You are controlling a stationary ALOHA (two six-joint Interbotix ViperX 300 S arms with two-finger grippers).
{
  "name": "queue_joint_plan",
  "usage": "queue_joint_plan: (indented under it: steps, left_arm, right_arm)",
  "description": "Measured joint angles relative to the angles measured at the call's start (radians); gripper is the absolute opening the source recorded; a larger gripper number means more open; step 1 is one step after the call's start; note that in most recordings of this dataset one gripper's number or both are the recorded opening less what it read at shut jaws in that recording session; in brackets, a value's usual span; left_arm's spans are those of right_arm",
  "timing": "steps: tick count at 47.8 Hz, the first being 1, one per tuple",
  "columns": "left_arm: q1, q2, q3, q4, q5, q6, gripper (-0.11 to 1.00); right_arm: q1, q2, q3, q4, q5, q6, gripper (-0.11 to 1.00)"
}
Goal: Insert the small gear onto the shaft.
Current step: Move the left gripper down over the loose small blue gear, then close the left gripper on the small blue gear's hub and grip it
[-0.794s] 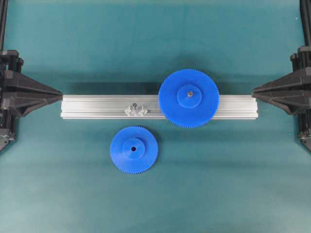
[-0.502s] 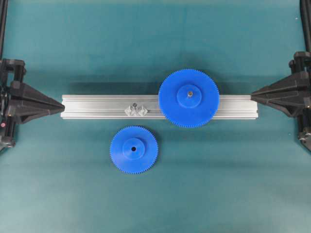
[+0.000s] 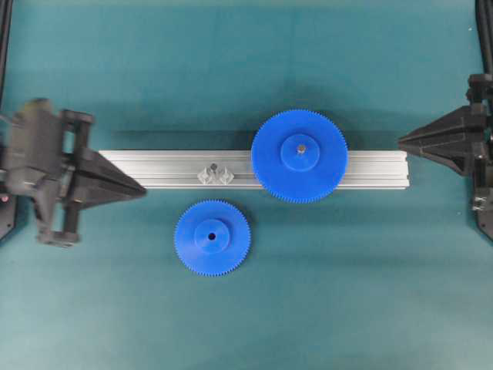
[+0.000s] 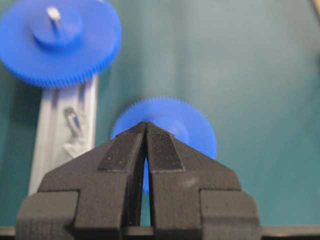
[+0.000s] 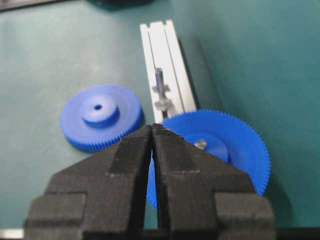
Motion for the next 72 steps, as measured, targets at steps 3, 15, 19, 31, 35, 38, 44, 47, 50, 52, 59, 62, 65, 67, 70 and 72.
queue_joint_plan:
  steps: [3, 15, 19, 31, 35, 38, 44, 47, 50, 52, 59, 62, 65, 67, 70, 72]
  left_arm:
    - [0.000, 0.051, -0.029, 0.000, 0.021, -0.005, 0.01]
    - [-0.029, 0.189, -0.114, 0.000, 0.094, -0.005, 0.01]
    - [-0.046, 0.215, -0.132, 0.000, 0.097, -0.005, 0.01]
    - [-0.061, 0.324, -0.167, -0.002, 0.098, -0.006, 0.14]
    - [-0.061, 0.370, -0.186, 0.000, 0.098, -0.009, 0.31]
    - [-0.061, 0.402, -0.202, 0.000, 0.101, -0.011, 0.49]
    - [-0.061, 0.460, -0.247, 0.000, 0.127, -0.017, 0.82]
    - [-0.061, 0.489, -0.273, -0.002, 0.161, -0.028, 0.91]
    - [-0.061, 0.520, -0.301, 0.000, 0.199, -0.054, 0.93]
    - [-0.061, 0.537, -0.316, 0.000, 0.219, -0.067, 0.93]
    - [-0.061, 0.601, -0.359, 0.000, 0.264, -0.084, 0.92]
    - [-0.061, 0.623, -0.368, -0.002, 0.265, -0.092, 0.92]
    - [-0.061, 0.640, -0.379, 0.000, 0.267, -0.095, 0.92]
    - [-0.061, 0.650, -0.387, 0.000, 0.268, -0.091, 0.92]
    - [-0.061, 0.667, -0.394, 0.000, 0.272, -0.091, 0.92]
    - [-0.061, 0.673, -0.400, 0.000, 0.273, -0.092, 0.92]
  right_arm:
    - [-0.002, 0.014, 0.000, -0.002, 0.002, 0.000, 0.11]
    - [-0.003, 0.117, -0.044, -0.020, 0.029, 0.000, 0.11]
    - [-0.005, 0.155, -0.067, -0.040, 0.052, 0.002, 0.11]
    - [-0.028, 0.209, -0.092, -0.054, 0.069, 0.002, 0.11]
    - [-0.034, 0.209, -0.092, -0.054, 0.067, 0.002, 0.11]
    - [-0.040, 0.210, -0.092, -0.054, 0.067, 0.002, 0.11]
    - [-0.052, 0.219, -0.092, -0.054, 0.069, 0.000, 0.11]
    - [-0.054, 0.225, -0.092, -0.054, 0.067, 0.002, 0.11]
    - [-0.057, 0.232, -0.092, -0.054, 0.067, 0.002, 0.11]
    - [-0.058, 0.235, -0.092, -0.054, 0.069, 0.002, 0.11]
    - [-0.061, 0.245, -0.092, -0.054, 0.067, 0.002, 0.11]
    - [-0.061, 0.249, -0.092, -0.054, 0.069, 0.000, 0.11]
    - [-0.063, 0.249, -0.091, -0.054, 0.067, 0.002, 0.11]
    - [-0.063, 0.249, -0.091, -0.054, 0.066, 0.002, 0.11]
    - [-0.063, 0.250, -0.091, -0.054, 0.064, 0.002, 0.11]
    - [-0.063, 0.250, -0.089, -0.054, 0.064, 0.002, 0.11]
